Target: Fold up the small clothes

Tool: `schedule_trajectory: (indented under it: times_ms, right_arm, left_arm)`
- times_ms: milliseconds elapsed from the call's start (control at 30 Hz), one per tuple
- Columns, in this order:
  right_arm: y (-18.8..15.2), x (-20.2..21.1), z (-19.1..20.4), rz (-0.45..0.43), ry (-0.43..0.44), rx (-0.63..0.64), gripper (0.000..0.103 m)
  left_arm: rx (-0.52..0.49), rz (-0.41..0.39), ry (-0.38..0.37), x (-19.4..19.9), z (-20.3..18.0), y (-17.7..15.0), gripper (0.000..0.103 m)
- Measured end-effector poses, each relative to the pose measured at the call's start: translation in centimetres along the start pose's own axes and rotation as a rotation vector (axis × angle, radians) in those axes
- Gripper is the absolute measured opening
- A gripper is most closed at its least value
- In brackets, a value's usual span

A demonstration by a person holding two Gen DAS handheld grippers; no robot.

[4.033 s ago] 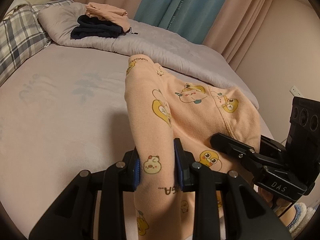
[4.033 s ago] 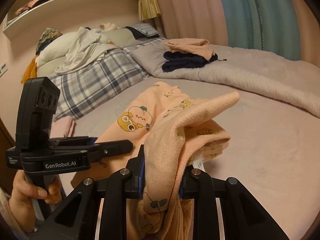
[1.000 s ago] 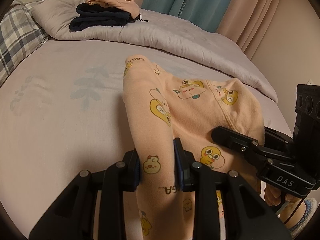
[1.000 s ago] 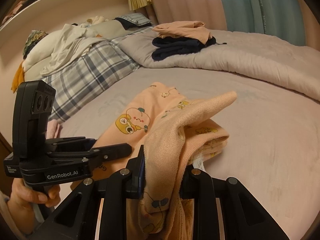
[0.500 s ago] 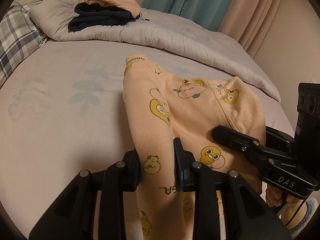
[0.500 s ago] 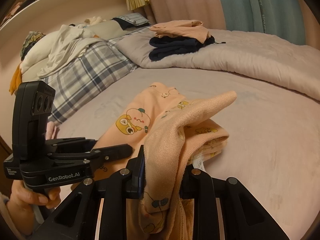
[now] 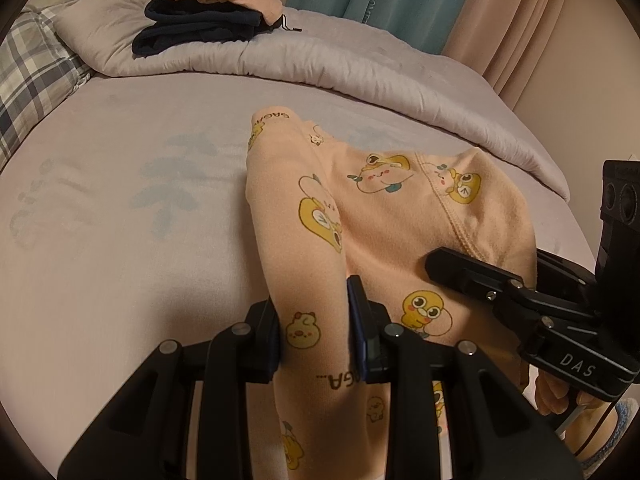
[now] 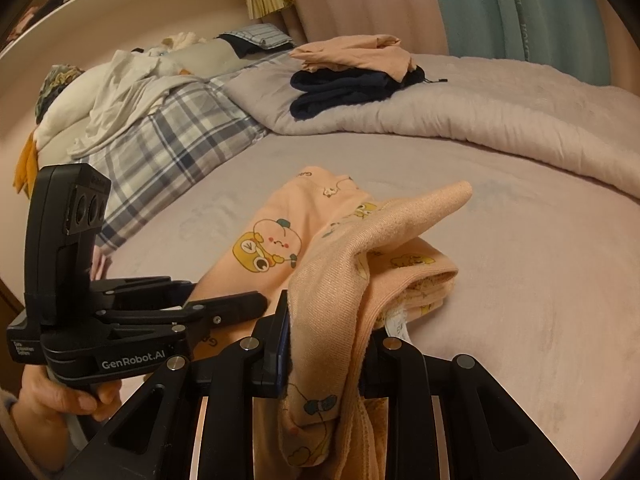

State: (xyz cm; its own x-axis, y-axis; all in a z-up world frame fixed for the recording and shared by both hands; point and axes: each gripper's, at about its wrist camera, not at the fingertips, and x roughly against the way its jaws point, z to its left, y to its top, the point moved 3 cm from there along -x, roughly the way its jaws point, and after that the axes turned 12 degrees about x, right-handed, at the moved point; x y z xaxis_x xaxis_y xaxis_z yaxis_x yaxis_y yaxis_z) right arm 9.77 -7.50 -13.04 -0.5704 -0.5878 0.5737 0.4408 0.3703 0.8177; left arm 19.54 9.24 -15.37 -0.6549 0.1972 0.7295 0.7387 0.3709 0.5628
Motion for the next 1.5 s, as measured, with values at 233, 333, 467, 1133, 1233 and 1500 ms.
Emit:
schedule_trajectory:
  times_ms: [233,333,467,1133,1233,1500]
  right_arm:
    - [-0.3,-0.7,-0.2,0.018,0.004,-0.016,0.027]
    - [-0.4,-0.8,-0.2,0.019,0.005,-0.020,0.027]
    - [-0.4,-0.9,-0.2,0.022,0.005,-0.023,0.027]
    - [-0.8,-1.5,-0.3,0.040,0.002,-0.038,0.027]
    - [-1.0,-1.7,-0.4,0.045,0.003,-0.041,0.027]
    - [-1.3,-1.9,-0.5,0.061,0.008,-0.060,0.027]
  left_arm:
    - [0.006,0.022,0.011,-1.1,0.3,0.0,0.029]
    - [0.007,0.025,0.015,-1.3,0.2,-0.1,0.029]
    - [0.007,0.029,0.018,-1.5,0.1,-0.2,0.029]
    - [0.006,0.066,0.039,-2.9,0.3,-0.3,0.029]
    - [0.005,0.072,0.044,-3.2,0.3,-0.3,0.029]
    - [0.003,0.088,0.057,-3.7,0.4,-0.5,0.029]
